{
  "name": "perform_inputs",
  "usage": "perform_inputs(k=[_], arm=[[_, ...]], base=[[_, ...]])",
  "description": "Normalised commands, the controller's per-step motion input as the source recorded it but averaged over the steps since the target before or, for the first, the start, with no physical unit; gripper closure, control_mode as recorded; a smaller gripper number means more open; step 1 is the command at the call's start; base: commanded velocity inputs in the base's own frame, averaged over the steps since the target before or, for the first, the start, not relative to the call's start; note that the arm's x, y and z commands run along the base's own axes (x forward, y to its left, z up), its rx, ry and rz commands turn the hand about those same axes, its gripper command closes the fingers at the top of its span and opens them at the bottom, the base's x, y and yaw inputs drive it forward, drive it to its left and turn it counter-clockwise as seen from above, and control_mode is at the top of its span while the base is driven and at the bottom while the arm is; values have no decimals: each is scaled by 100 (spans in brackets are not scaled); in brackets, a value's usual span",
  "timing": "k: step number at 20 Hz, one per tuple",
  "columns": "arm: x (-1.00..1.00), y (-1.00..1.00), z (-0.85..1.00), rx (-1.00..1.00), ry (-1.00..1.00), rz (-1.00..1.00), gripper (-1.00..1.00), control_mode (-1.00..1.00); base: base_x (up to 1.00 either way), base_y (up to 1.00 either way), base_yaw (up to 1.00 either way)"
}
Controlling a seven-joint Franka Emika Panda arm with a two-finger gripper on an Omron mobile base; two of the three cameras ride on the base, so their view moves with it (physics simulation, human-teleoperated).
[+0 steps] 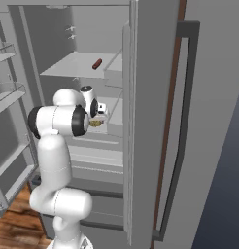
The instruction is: Retrieve the sausage and cheese from the fridge and place them on the cutting board on the counter.
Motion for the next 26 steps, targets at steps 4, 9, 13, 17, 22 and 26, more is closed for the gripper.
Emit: perform_inputs(k=[4, 9, 13, 17, 22, 26], arm=[[-22, -3, -12, 0, 0, 0, 100, -100], [-27, 0, -3, 0, 0, 0, 100, -100], [-58, 0, 39, 1, 0, 0, 100, -100], [-67, 0, 94, 1, 0, 6, 100, -100], [-83, -4, 99, 0, 1, 9, 100, -100], [-100, -9, 78, 0, 3, 2, 100, -100]], base=[[0, 0, 0], [0, 0, 0], [0, 0, 0], [0, 0, 0], [0, 0, 0], [0, 0, 0]])
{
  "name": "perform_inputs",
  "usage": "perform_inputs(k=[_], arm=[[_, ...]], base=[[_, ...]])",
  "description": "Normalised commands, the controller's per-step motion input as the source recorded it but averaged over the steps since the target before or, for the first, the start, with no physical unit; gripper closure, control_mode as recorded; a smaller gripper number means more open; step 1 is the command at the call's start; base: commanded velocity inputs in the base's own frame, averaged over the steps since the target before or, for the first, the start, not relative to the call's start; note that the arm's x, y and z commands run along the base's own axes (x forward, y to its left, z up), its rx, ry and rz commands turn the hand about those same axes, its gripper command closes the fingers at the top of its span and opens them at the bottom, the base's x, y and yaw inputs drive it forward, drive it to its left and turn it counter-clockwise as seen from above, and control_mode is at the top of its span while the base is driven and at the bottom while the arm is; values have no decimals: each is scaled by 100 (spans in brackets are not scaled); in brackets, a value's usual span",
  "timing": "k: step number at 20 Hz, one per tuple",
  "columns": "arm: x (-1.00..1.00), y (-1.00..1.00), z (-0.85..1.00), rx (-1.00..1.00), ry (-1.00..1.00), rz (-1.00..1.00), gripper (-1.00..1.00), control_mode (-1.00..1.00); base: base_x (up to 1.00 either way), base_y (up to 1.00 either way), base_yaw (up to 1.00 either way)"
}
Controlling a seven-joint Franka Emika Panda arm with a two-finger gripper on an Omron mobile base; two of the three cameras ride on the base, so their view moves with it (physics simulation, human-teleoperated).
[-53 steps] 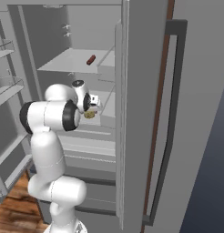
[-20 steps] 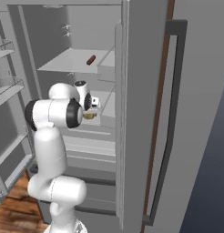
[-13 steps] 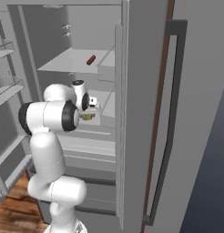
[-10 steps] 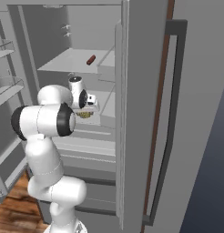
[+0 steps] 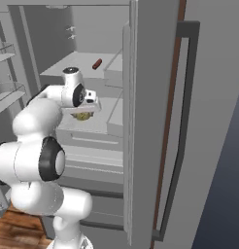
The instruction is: Retrieve the sausage and cheese from the fridge and place them on the cutting board on the counter.
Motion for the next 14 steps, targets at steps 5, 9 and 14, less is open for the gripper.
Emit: perform_inputs(k=[5, 9, 14], arm=[[-98, -2, 68, 0, 2, 0, 100, -100], [-69, 0, 33, 0, 2, 0, 100, -100], [0, 0, 0, 0, 0, 0, 100, -100]], base=[[0, 0, 0], [0, 0, 0], [0, 0, 0]])
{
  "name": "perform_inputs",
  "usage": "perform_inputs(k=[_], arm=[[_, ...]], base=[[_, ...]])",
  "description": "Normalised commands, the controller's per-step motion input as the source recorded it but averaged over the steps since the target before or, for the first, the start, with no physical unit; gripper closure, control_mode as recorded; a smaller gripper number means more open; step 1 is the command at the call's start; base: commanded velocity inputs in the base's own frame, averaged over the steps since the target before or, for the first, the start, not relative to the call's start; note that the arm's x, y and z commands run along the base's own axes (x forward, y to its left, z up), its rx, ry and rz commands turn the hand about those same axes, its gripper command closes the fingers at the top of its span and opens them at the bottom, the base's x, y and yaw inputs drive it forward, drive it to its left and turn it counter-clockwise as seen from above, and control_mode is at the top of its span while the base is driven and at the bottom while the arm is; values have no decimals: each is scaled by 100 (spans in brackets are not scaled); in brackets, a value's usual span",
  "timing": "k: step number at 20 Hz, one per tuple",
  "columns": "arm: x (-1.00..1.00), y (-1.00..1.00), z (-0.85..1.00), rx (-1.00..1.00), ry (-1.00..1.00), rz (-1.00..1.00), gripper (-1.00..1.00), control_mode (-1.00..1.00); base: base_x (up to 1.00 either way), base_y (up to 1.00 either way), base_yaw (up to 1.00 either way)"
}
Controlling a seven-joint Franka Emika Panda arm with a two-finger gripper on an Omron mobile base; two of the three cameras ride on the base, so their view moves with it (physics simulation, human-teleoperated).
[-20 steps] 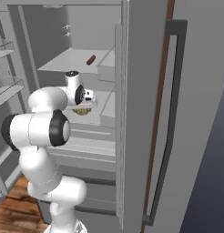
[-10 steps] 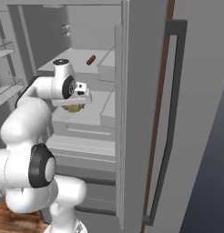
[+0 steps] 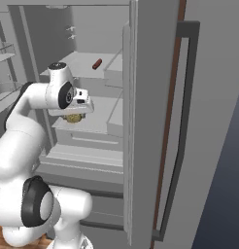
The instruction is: Retrieve the sausage and cheese from the fridge and place them on the cutting board on the counter.
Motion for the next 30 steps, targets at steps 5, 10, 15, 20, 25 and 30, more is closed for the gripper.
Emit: perform_inputs(k=[5, 10, 15, 20, 25, 30], arm=[[0, 0, 0, 0, 0, 0, 100, -100], [0, 0, 0, 0, 0, 0, 100, 100], [0, 0, 0, 0, 0, 0, 100, 100], [0, 0, 0, 0, 0, 0, 100, 100], [0, 0, 0, 0, 0, 0, 100, 100], [0, 0, 0, 0, 0, 0, 100, 100]], base=[[0, 0, 0], [0, 0, 0], [0, 0, 0], [-22, 0, 1], [-100, -1, 1], [-100, -5, 0]])
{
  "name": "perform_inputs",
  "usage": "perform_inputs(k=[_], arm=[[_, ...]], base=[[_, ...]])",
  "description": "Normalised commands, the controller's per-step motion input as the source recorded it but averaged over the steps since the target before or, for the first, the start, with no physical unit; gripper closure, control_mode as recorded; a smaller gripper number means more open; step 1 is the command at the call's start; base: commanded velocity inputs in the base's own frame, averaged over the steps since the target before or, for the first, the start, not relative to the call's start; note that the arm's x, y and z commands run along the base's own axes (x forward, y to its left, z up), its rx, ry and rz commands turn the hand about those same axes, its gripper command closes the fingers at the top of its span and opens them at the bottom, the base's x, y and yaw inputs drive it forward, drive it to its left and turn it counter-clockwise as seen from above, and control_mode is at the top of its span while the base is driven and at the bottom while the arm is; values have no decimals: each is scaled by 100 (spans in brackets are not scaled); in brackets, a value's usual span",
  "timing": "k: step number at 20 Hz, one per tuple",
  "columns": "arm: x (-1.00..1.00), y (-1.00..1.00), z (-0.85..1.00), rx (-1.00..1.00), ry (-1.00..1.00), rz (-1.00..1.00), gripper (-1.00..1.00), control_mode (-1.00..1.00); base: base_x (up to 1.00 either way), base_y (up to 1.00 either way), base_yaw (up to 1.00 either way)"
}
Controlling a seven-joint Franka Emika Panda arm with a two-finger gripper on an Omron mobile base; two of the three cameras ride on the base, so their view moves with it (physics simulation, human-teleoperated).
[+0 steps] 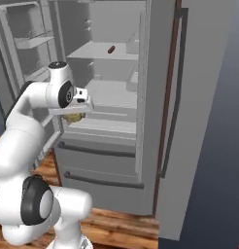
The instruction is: Retrieve the sausage and cheese from the fridge and place them on the cutting board on the counter.
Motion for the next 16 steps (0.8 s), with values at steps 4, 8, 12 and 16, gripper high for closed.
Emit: perform_inputs(k=[4, 8, 12, 16], arm=[[0, 0, 0, 0, 0, 0, 100, 100], [0, 0, 0, 0, 0, 0, 100, 100], [0, 0, 0, 0, 0, 0, 100, 100], [0, 0, 0, 0, 0, 0, 100, 100]], base=[[-79, -1, 16], [-79, 0, 60], [-57, 11, 88], [-23, 20, 100]])
